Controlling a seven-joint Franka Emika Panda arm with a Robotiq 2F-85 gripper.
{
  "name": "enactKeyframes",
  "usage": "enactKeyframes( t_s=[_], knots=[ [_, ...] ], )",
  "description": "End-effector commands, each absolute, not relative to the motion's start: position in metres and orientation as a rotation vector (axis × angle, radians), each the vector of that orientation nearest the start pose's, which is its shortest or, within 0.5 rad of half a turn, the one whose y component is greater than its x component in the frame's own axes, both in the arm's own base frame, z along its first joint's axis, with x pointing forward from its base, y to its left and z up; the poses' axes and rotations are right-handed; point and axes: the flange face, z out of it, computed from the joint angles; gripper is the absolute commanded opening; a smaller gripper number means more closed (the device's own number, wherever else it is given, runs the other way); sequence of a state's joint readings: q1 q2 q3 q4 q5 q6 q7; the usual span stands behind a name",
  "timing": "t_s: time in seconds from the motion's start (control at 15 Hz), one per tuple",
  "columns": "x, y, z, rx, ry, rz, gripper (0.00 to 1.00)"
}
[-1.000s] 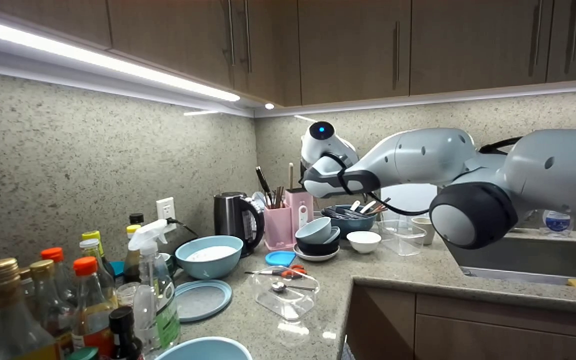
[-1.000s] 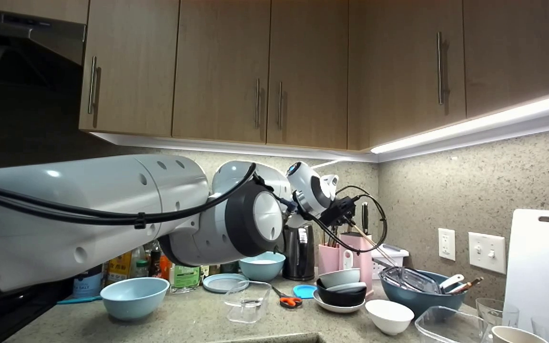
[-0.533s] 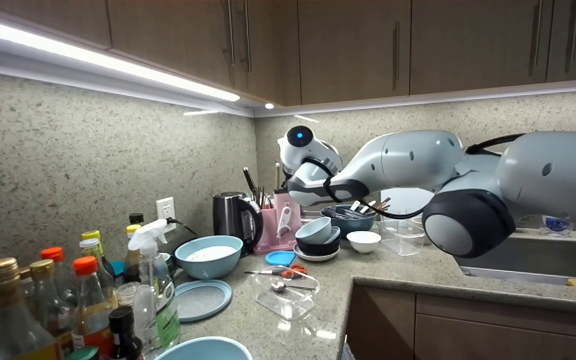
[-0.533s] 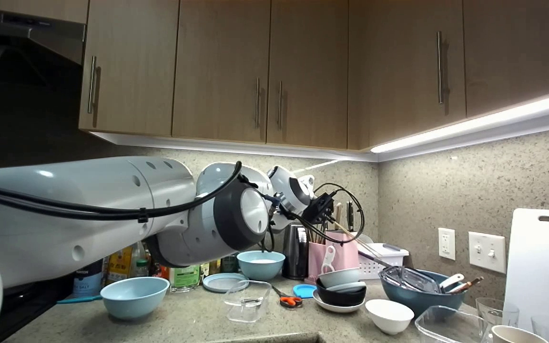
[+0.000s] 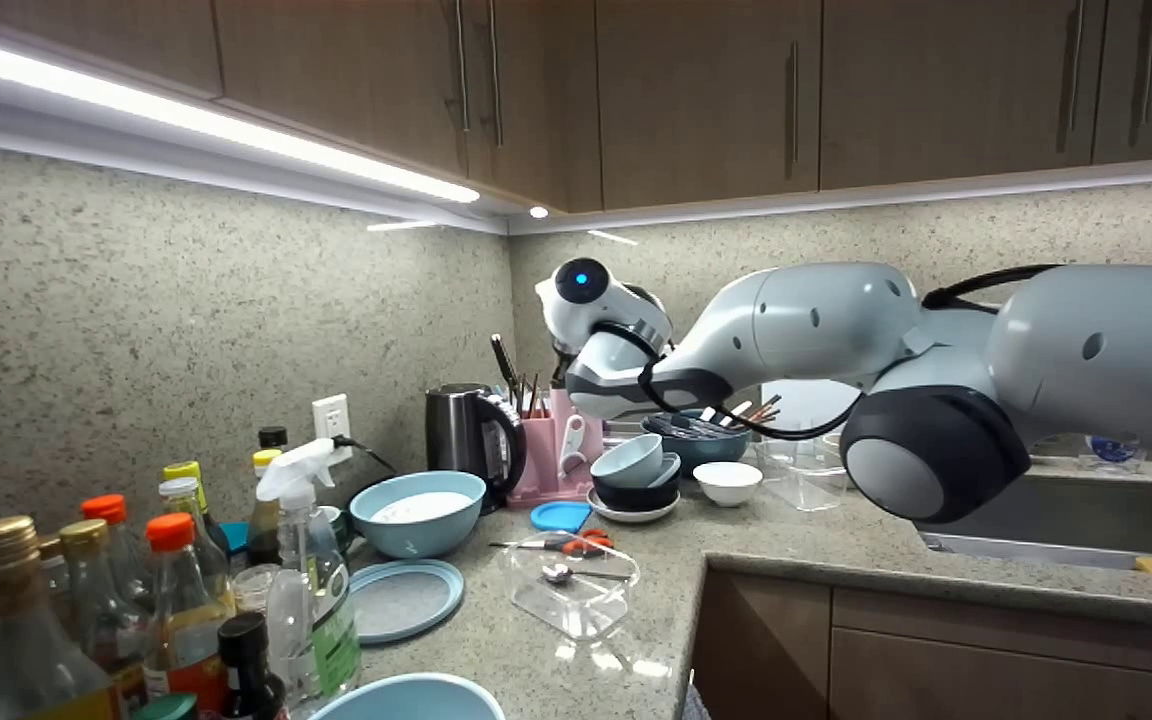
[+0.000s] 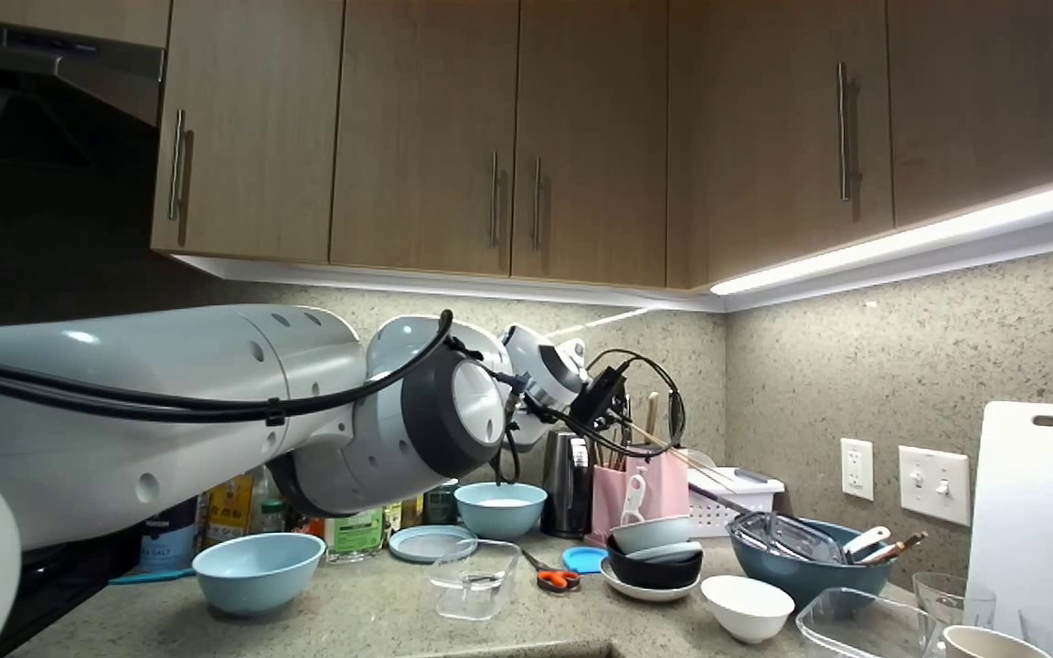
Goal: Put the chopstick in the right blue bowl
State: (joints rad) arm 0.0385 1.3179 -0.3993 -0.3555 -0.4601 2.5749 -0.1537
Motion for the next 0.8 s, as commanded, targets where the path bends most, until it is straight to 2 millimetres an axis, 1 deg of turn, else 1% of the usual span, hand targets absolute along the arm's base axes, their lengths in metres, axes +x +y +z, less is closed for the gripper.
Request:
enactKeyframes(
  t_s=[0.0,0.2,0.33,0.47,0.6,0.73],
  knots=[
    [0.855,-0.006,0.376,2.052,0.670,0.934,0.02],
    [0.855,0.003,0.380,2.075,0.764,0.947,0.02],
    [0.855,0.015,0.377,2.045,0.863,0.914,0.02],
    [0.855,0.022,0.376,1.999,0.945,0.892,0.02],
    [0.855,0.023,0.380,1.956,1.006,0.889,0.02],
    [0.854,0.017,0.387,1.963,1.012,0.877,0.02]
  ],
)
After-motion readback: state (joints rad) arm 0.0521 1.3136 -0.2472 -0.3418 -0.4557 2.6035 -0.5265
